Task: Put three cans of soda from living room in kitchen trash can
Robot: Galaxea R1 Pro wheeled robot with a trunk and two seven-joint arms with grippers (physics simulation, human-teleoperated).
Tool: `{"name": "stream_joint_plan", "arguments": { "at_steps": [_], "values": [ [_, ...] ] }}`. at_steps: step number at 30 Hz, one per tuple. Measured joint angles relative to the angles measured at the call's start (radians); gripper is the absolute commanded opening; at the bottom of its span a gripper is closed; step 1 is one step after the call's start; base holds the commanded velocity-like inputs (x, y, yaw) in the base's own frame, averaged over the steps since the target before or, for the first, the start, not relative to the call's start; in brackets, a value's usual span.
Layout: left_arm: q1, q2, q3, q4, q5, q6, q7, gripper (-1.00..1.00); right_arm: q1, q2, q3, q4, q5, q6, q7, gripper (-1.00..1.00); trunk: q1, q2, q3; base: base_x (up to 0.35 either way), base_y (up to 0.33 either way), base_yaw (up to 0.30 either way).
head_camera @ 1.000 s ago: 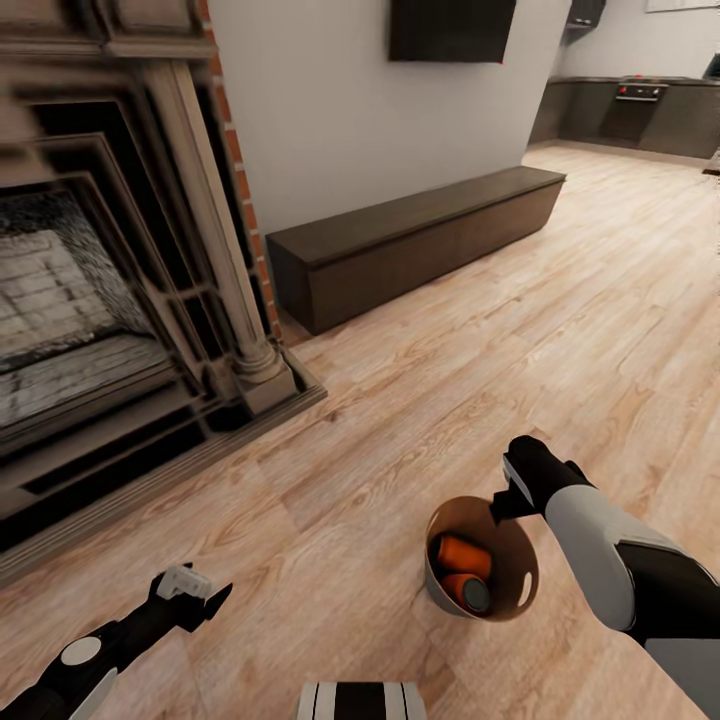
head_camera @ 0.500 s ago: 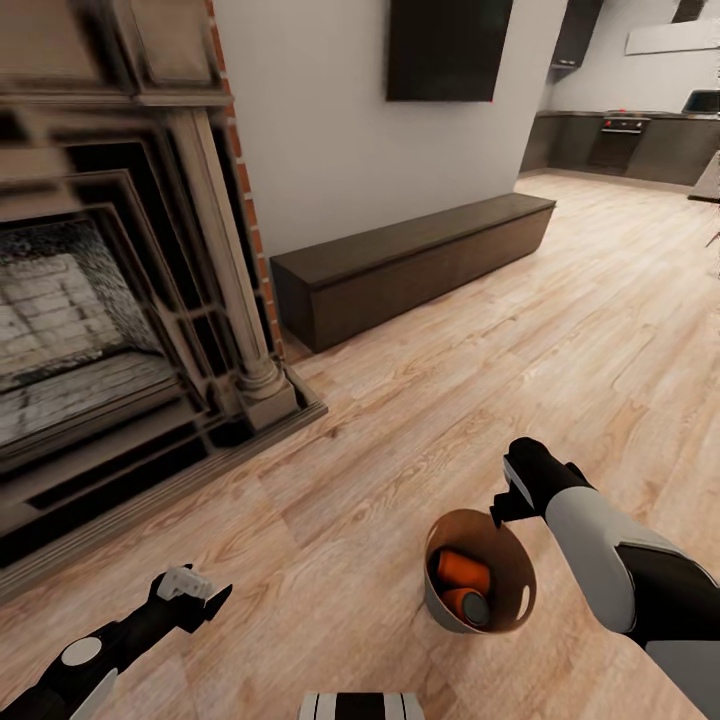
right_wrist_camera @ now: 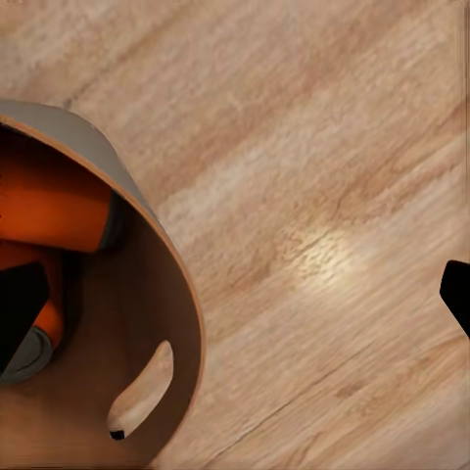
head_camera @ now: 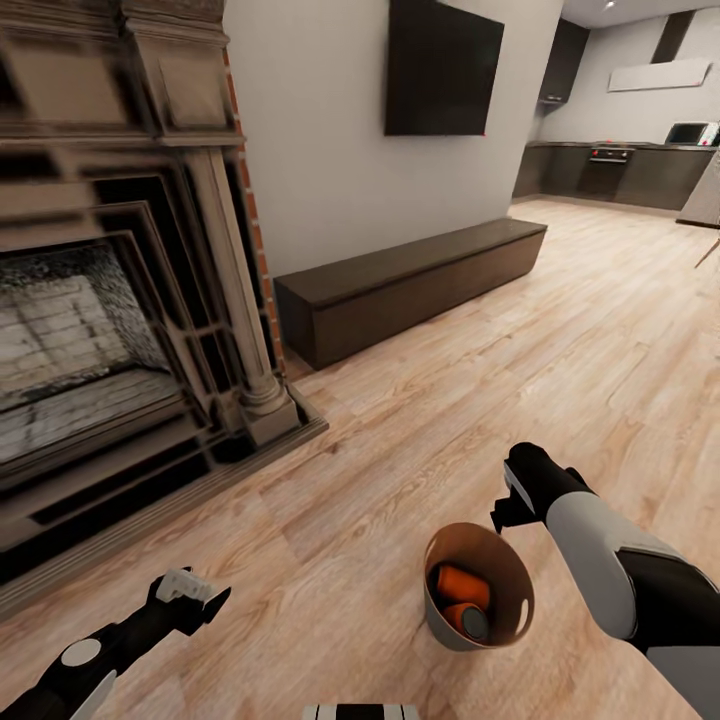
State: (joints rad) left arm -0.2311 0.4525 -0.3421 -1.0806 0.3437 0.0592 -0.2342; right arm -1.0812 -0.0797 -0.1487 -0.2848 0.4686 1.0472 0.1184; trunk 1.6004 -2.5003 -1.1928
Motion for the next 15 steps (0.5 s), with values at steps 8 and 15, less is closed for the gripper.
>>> {"name": "stream_joint_plan", "arguments": {
  "at_steps": [8, 15],
  "values": [
    [0.000, -0.001, 0.000, 0.024, 0.001, 0.001, 0.001, 1.00, 0.009, 0.002, 0.000, 0.000, -0.001, 0.000, 0.000, 1.00, -0.027, 0.049, 0.026, 0.000, 0.000, 0.000],
    [-0.001, -0.002, 0.000, 0.029, 0.002, 0.001, 0.000, 1.00, 0.039, 0.008, 0.000, -0.003, -0.001, 0.000, 0.000, 1.00, -0.054, 0.098, 0.048, 0.000, 0.000, 0.000]
  ]
}}
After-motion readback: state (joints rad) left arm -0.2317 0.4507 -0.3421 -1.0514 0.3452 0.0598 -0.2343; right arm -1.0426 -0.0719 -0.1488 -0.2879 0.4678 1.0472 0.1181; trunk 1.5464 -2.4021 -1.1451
